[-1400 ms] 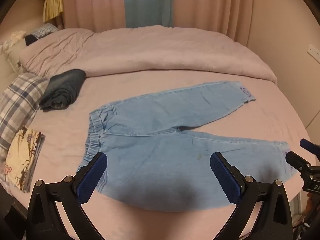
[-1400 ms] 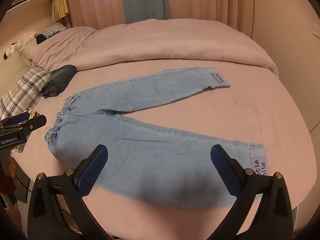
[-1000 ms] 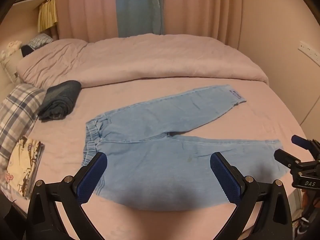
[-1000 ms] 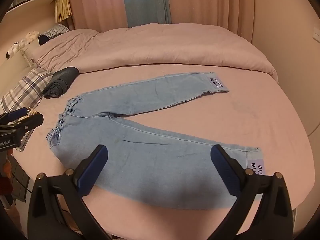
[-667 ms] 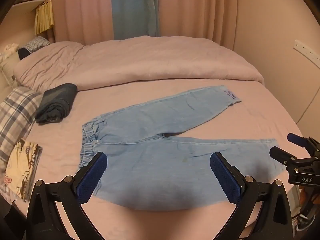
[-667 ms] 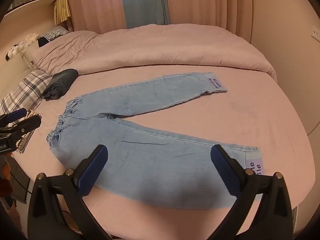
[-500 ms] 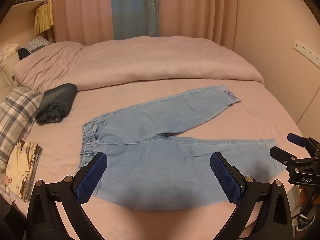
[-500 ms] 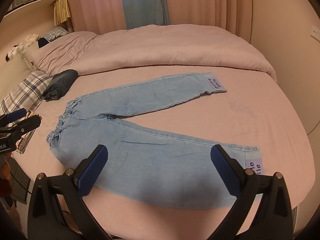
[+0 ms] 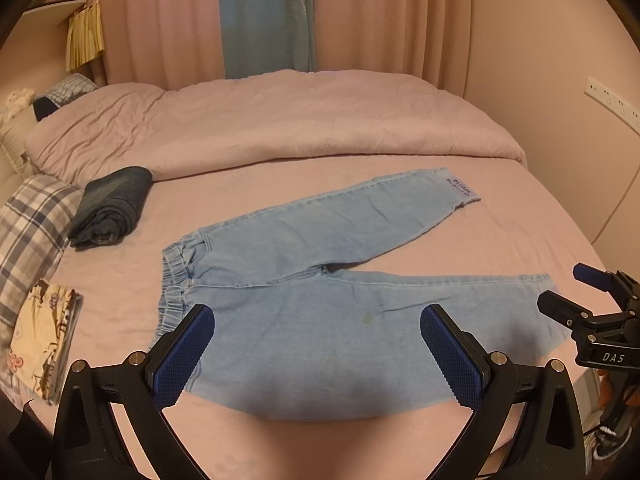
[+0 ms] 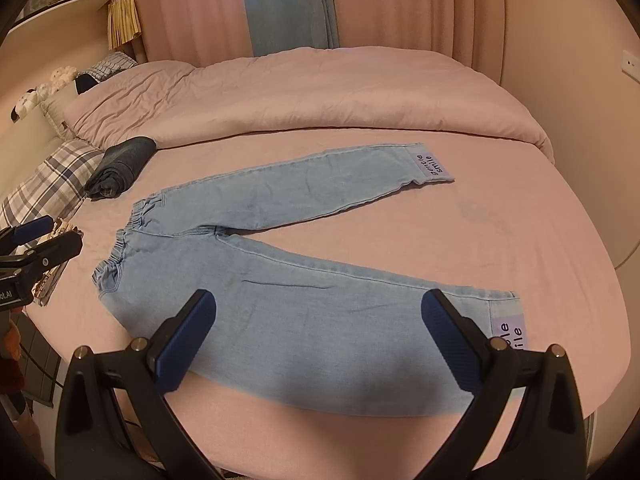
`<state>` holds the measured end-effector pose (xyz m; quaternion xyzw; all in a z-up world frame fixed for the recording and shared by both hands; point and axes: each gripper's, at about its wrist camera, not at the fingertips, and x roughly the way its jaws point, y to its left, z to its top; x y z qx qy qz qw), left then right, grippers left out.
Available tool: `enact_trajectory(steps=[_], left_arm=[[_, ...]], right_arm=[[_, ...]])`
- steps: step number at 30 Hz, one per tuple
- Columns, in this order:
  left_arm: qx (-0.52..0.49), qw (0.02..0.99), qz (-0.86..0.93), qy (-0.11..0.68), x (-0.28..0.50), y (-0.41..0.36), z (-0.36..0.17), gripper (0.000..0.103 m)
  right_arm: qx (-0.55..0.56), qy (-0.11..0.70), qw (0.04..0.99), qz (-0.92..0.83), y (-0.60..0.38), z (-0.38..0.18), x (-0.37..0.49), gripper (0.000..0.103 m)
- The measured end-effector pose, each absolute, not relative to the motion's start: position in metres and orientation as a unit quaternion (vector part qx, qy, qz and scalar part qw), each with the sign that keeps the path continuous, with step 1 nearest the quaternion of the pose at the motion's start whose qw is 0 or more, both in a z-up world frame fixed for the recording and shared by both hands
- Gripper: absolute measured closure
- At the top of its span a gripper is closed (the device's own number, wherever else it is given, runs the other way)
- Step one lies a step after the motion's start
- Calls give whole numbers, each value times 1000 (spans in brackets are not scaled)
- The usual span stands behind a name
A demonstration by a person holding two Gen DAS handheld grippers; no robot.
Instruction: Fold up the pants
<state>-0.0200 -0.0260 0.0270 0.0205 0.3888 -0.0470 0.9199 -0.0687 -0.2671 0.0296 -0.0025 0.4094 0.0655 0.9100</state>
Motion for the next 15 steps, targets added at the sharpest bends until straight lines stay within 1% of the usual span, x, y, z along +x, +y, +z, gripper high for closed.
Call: enact_trajectory(steps=[15], left_arm=[[20, 919, -47, 392, -20, -26, 22, 1]], right_arm=[[-11, 411, 909, 66, -261, 28, -68, 0]])
